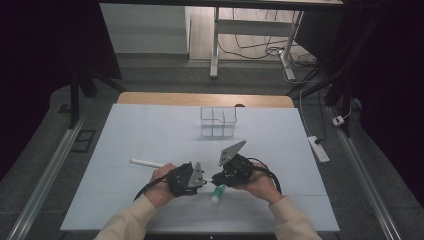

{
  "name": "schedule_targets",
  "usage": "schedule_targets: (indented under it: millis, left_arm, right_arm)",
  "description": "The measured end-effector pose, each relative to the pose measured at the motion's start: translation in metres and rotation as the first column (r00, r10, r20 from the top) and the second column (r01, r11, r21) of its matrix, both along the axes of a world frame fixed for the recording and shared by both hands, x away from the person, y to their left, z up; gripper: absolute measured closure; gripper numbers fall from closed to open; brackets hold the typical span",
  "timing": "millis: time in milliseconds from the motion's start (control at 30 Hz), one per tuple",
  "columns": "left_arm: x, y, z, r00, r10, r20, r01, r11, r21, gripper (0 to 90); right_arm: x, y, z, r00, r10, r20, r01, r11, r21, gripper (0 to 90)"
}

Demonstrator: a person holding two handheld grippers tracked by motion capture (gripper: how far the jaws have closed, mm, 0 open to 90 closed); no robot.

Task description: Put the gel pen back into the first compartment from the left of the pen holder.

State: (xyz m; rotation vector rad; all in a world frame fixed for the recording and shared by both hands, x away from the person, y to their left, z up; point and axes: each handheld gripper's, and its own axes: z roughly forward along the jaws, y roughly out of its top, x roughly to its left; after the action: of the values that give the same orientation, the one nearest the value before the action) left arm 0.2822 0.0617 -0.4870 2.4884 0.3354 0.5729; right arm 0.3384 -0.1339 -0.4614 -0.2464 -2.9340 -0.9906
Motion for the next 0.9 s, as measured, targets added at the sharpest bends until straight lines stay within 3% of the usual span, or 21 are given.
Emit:
schedule_targets:
  millis: [133,200,400,500,667,733,800,900]
  left_arm:
    - [-0.001,0.000,0.000,0.9998,-0.020,0.003,0.020,0.9994,0.027,69.6]
    - [-0.002,0.000,-0.001,0.9997,-0.023,-0.001,0.023,0.9996,0.017,72.3]
    - [0.000,0.002,0.000,0.9997,-0.013,-0.019,0.013,0.9999,0.000,75.9]
    - [0.002,0.006,0.001,0.9997,0.000,-0.023,0.000,0.9996,-0.028,76.0]
    - [0.006,0.014,0.004,0.9988,0.042,-0.025,-0.044,0.9958,-0.080,76.0]
    - [0.008,0.019,0.005,0.9974,0.063,-0.034,-0.067,0.9914,-0.112,76.0]
    - [0.010,0.024,0.007,0.9956,0.085,-0.039,-0.090,0.9860,-0.140,76.0]
    - [0.012,0.030,0.010,0.9929,0.107,-0.052,-0.115,0.9751,-0.190,76.0]
  right_arm:
    - [0.000,-0.001,0.001,1.0000,0.006,0.007,-0.006,0.9998,0.018,79.0]
    - [-0.001,-0.002,0.003,0.9998,0.003,0.021,-0.004,0.9995,0.031,78.2]
    - [-0.001,-0.005,0.008,0.9939,-0.080,0.076,0.071,0.9905,0.117,67.7]
    - [0.000,-0.009,0.010,0.9859,-0.137,0.097,0.120,0.9794,0.163,60.7]
    - [0.001,-0.016,0.014,0.9665,-0.226,0.122,0.191,0.9512,0.242,51.6]
    - [0.002,-0.019,0.016,0.9583,-0.254,0.131,0.213,0.9400,0.267,49.5]
    - [0.002,-0.022,0.017,0.9543,-0.272,0.125,0.225,0.9281,0.296,47.8]
    - [0.004,-0.025,0.017,0.9519,-0.285,0.112,0.238,0.9178,0.318,46.3]
